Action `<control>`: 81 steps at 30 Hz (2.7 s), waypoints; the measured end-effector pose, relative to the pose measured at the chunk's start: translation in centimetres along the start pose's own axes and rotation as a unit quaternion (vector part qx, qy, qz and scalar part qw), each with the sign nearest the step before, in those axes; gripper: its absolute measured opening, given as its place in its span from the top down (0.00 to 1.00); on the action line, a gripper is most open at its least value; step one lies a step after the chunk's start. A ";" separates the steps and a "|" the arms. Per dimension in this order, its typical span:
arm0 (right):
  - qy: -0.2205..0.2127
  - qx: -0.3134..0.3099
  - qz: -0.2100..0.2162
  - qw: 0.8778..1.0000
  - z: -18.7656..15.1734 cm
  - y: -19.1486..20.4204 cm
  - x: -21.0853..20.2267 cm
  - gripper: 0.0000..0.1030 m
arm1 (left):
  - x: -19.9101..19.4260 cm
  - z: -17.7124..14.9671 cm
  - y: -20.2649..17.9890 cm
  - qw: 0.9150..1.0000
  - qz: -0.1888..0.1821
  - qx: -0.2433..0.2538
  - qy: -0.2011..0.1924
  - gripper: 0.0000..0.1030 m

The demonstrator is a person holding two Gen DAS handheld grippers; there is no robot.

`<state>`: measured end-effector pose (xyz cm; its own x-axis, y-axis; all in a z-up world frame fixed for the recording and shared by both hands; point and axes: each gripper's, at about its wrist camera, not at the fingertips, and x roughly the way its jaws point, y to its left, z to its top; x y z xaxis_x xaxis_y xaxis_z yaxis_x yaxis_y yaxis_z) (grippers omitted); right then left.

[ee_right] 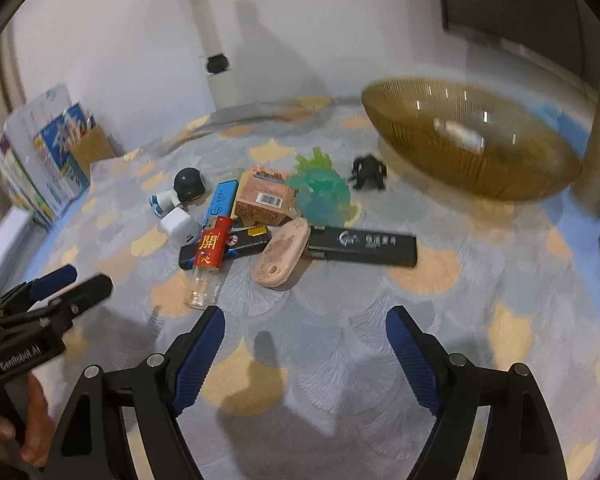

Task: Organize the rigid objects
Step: 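Return both tools to the remaining objects, then grasp the pink block with the right tool while the left tool grasps the blue-and-white toy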

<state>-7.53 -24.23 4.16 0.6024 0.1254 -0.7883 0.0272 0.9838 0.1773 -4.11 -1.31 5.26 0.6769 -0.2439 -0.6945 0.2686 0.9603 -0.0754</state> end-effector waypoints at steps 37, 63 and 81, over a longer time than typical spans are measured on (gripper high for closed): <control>0.011 -0.001 0.096 0.995 2.3 0.9 0.8 0.90 | 5.5 5.1 0.6 0.993 -0.065 0.078 0.059 0.60; 0.054 -0.115 -0.047 0.991 -2.9 0.7 -0.3 0.64 | -1.8 -3.2 -6.4 0.990 -0.110 0.062 0.065 0.60; -0.106 -0.142 -0.006 0.984 -3.1 6.0 -12.9 0.65 | -12.6 -3.8 -9.4 0.995 -0.032 0.040 -0.082 0.60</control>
<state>-17.62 -19.51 13.59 0.7573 0.1137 -0.6430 -0.1710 0.9849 -0.0272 -17.73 -6.77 12.02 0.7575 -0.3298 -0.5634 0.3646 0.9296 -0.0539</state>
